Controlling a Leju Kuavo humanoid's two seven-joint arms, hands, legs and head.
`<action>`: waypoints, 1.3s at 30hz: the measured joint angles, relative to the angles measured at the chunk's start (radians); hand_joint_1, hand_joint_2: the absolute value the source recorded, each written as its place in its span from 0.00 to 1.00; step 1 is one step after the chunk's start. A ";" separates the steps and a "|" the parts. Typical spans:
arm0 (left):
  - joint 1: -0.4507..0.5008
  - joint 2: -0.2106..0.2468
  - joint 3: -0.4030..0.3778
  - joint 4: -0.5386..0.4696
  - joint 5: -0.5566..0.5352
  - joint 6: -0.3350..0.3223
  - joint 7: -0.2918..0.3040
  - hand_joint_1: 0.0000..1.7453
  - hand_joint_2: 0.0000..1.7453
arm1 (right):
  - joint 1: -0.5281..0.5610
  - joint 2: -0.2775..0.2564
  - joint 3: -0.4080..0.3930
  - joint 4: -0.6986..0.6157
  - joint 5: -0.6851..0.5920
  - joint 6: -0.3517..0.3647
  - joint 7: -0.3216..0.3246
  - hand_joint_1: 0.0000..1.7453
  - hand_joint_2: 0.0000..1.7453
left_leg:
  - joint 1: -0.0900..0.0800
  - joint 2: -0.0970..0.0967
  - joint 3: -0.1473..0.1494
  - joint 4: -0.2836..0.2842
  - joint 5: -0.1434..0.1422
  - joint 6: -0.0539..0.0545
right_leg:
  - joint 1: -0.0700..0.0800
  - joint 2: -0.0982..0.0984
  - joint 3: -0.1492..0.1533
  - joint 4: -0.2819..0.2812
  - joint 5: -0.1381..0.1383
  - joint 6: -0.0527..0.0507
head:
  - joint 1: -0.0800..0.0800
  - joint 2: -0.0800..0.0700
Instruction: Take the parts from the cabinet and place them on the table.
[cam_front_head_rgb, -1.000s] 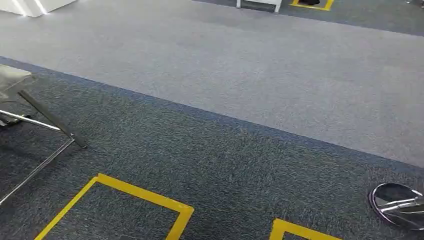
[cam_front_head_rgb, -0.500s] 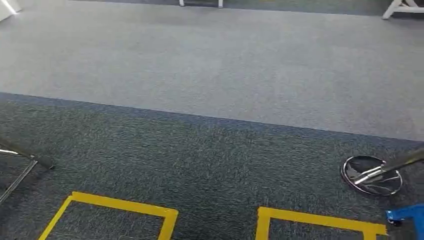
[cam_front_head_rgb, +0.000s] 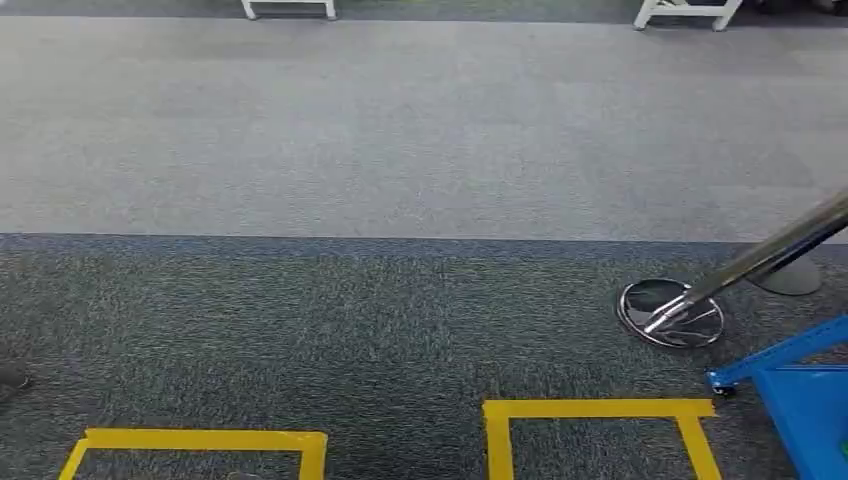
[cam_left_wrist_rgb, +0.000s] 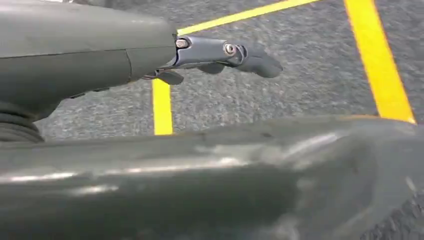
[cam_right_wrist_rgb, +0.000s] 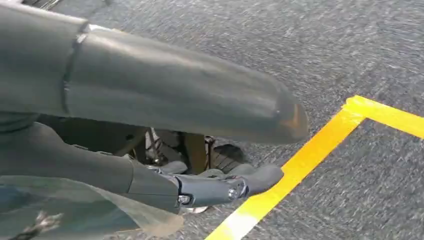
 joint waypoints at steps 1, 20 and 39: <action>0.003 0.000 0.002 0.000 0.000 -0.001 0.004 0.00 0.00 | -0.002 0.000 0.000 0.000 0.003 -0.003 0.000 0.00 0.00 | -0.002 0.020 0.000 0.000 -0.001 0.002 | -0.001 -0.009 -0.043 0.087 -0.038 0.003 | 0.000 0.000; 0.005 -0.003 0.013 0.000 -0.015 0.008 0.001 0.00 0.00 | 0.000 0.000 0.000 -0.001 0.003 -0.073 0.025 0.00 0.00 | -0.003 0.018 -0.096 0.256 -0.102 -0.033 | 0.008 0.053 0.095 -0.137 0.075 -0.049 | -0.018 0.000; 0.003 -0.007 0.016 0.002 -0.033 -0.007 0.004 0.00 0.00 | -0.005 -0.001 0.000 -0.002 -0.004 -0.079 0.040 0.00 0.00 | -0.011 0.117 0.009 -0.001 -0.014 -0.026 | -0.015 -0.094 0.095 -0.132 0.060 0.007 | -0.005 0.000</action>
